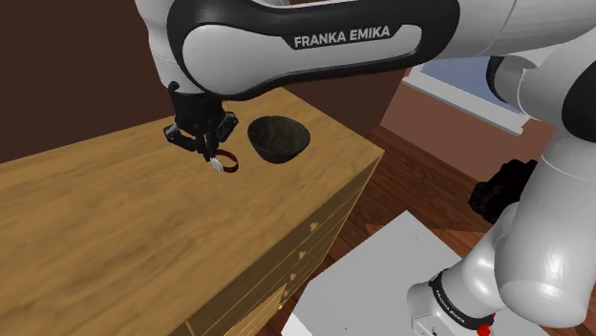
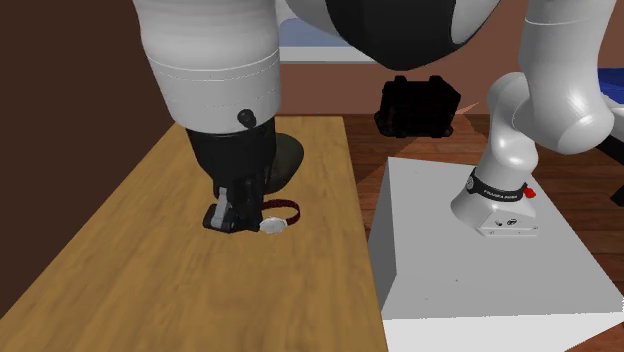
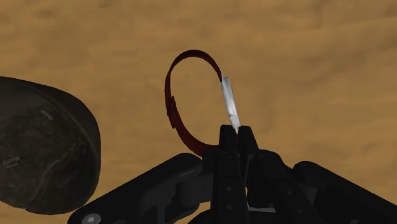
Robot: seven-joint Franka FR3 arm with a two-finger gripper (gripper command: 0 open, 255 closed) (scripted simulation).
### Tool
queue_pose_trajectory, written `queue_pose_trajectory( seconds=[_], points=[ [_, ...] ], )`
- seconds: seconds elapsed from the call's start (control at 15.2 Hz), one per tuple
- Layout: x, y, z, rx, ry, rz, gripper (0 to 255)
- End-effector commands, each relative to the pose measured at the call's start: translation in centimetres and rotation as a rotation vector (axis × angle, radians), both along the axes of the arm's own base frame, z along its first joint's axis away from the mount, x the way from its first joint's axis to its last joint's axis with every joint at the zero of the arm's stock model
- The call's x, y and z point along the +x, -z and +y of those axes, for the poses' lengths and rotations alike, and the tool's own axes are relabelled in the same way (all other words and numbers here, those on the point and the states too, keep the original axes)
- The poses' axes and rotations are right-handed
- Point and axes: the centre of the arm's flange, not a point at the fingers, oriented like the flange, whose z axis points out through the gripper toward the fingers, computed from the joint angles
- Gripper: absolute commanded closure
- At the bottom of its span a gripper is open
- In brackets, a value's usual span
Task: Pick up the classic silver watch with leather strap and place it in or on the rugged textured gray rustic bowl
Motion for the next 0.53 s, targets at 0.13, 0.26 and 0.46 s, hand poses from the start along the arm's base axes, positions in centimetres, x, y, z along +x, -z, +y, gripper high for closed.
queue_pose_trajectory(
  seconds=[0.13,0.26,0.46],
  points=[
    [0.0,-2.1,-0.1,0.000,0.000,0.001,255],
    [0.0,-3.2,-0.1,0.000,0.000,0.001,255],
    [1.2,-3.8,-2.5,0.000,0.000,0.001,255]
  ],
)
